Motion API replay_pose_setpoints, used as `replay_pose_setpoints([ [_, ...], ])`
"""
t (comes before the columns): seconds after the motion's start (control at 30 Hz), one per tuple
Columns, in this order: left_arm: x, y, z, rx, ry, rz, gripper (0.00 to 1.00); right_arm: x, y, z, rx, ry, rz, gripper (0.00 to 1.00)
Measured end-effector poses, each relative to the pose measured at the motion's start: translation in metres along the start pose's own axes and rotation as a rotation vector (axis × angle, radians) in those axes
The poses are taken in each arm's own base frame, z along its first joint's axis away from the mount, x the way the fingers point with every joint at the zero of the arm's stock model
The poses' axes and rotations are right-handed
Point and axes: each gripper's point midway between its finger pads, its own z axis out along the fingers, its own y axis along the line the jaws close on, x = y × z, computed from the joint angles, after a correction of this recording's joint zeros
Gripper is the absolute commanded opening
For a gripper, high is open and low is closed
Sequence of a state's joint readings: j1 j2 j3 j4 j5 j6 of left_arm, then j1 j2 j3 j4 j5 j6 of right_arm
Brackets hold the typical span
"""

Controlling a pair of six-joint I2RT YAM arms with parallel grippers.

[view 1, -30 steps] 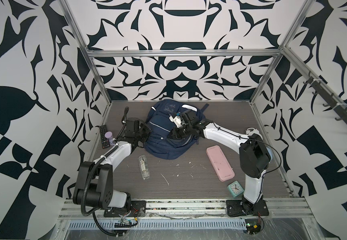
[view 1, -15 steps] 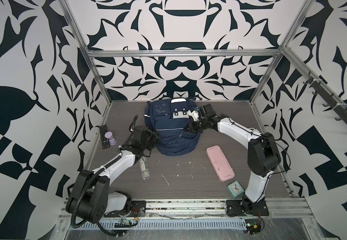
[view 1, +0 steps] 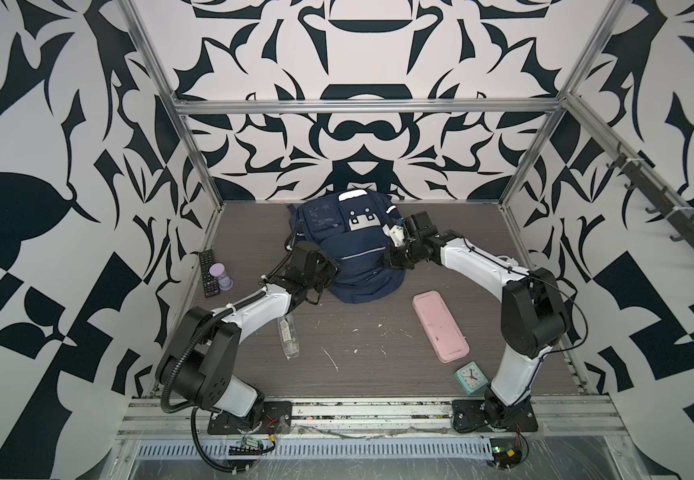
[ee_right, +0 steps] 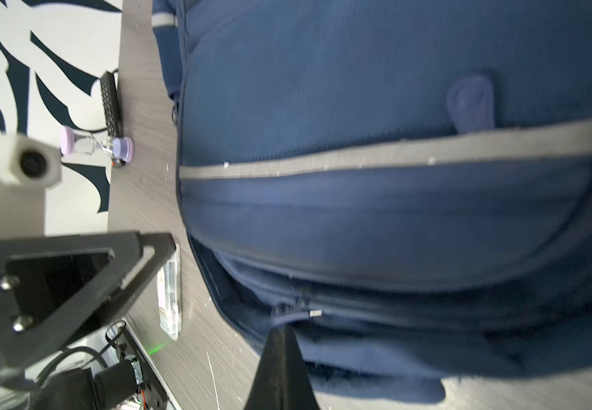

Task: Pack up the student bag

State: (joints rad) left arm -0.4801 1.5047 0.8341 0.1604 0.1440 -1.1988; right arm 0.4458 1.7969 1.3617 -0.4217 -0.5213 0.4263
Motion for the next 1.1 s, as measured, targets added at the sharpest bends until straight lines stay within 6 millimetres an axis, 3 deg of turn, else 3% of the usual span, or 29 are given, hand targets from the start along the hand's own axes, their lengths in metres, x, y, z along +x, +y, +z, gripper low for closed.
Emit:
replay_pose_setpoints([
  [0.1,-0.005,0.004,0.0,-0.023,0.002,0.033,0.51,0.006,0.001,-0.006,0.018,-0.005,-0.018,0.0],
  [0.3,-0.01,0.005,0.011,-0.068,0.049,0.104,0.52,0.009,0.004,0.0,0.054,-0.006,-0.057,0.11],
  [0.6,0.018,0.004,0.045,-0.077,0.199,0.157,0.53,0.023,-0.006,0.034,0.113,0.055,-0.069,0.19],
  [0.87,0.026,0.007,0.045,-0.097,0.217,0.18,0.55,0.031,-0.019,0.033,0.159,0.051,-0.064,0.2],
  [1.1,0.023,0.011,0.027,-0.151,0.199,0.233,0.56,0.043,-0.034,0.035,0.203,0.069,-0.052,0.2],
])
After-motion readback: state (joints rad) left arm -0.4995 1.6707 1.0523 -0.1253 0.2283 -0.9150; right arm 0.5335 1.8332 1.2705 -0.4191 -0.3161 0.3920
